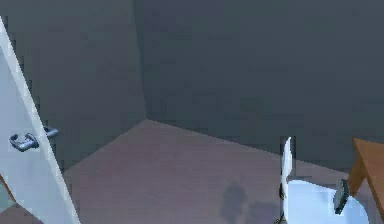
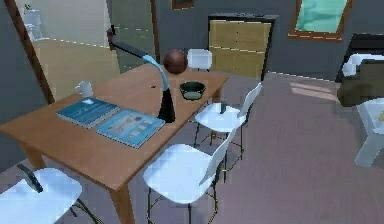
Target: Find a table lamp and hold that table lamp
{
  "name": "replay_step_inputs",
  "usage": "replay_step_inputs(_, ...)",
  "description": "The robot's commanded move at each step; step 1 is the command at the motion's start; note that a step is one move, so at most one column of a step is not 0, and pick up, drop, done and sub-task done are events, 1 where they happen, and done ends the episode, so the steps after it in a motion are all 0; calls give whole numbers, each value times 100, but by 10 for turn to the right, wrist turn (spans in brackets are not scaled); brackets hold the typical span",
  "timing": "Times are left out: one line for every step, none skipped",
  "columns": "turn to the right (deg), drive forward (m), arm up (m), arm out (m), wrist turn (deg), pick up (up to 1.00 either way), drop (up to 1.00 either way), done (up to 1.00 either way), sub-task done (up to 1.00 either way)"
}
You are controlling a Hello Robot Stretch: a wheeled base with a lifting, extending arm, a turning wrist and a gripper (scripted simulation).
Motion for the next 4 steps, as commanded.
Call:
replay_step_inputs(120, 0, 0, 0, 0, 0, 0, 0, 0)
replay_step_inputs(0, 75, 0, 0, 0, 0, 0, 0, 0)
replay_step_inputs(150, 0, 0, 0, 0, 0, 0, 0, 0)
replay_step_inputs(30, 0, 0, 0, 0, 0, 0, 0, 0)
